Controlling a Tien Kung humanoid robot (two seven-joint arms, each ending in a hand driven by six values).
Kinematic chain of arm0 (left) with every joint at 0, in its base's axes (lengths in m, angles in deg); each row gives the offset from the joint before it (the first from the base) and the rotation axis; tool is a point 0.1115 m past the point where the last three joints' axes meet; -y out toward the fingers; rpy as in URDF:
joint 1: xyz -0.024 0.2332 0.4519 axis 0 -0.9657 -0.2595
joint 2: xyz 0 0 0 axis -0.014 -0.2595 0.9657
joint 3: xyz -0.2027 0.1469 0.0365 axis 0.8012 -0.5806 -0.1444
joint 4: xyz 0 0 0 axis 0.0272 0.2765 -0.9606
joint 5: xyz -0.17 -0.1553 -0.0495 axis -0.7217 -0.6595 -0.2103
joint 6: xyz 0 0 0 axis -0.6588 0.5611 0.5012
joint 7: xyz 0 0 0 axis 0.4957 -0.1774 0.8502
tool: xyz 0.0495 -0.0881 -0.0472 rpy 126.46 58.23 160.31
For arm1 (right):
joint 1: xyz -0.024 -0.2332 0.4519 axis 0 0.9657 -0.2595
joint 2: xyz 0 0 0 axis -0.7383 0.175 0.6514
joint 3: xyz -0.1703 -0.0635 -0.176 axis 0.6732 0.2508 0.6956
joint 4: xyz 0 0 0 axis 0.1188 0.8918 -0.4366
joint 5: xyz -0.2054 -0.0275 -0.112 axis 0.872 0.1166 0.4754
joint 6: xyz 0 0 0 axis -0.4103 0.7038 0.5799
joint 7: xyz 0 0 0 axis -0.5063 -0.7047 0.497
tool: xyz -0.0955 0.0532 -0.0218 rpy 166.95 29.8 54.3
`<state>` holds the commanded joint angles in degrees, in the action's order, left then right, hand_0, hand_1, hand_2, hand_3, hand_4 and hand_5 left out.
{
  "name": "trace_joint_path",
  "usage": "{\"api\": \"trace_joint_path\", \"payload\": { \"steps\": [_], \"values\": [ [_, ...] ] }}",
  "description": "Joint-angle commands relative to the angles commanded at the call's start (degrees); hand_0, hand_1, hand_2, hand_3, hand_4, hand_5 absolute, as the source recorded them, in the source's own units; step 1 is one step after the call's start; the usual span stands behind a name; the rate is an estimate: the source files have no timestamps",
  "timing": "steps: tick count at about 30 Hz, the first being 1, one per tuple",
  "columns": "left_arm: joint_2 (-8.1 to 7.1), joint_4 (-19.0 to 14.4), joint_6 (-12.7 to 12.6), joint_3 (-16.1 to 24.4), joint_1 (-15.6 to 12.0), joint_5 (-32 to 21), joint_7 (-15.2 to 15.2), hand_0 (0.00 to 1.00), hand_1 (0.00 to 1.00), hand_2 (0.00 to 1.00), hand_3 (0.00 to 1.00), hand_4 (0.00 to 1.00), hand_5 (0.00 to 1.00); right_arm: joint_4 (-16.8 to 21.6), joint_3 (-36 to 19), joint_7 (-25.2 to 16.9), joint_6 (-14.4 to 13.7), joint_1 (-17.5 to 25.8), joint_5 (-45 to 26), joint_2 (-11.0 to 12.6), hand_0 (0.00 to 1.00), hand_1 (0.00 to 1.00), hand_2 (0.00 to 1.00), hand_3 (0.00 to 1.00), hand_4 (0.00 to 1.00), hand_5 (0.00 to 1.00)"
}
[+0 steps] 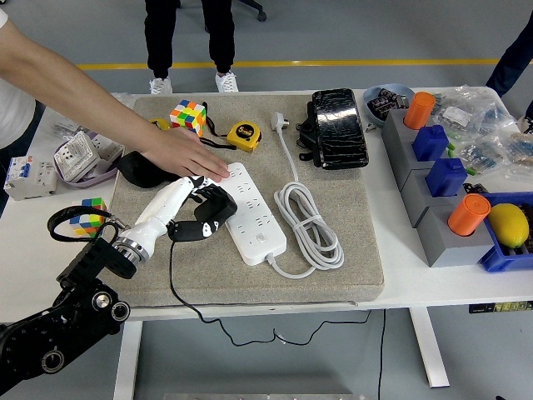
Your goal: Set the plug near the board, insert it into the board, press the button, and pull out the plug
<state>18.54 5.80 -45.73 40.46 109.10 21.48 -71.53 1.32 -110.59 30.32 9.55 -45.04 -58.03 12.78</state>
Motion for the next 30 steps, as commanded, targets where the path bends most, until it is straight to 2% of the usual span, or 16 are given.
{"api": "trace_joint_path", "payload": {
  "steps": [30],
  "values": [
    [1.11,0.6,0.1,-1.0,2.3,1.5,-0.7,0.498,0.612,0.622,0.604,0.783,0.056,0.0,0.2,0.0,0.1,0.0,-0.1,0.0,0.573,0.639,0.602,0.538,0.924,0.471]
  ]
}}
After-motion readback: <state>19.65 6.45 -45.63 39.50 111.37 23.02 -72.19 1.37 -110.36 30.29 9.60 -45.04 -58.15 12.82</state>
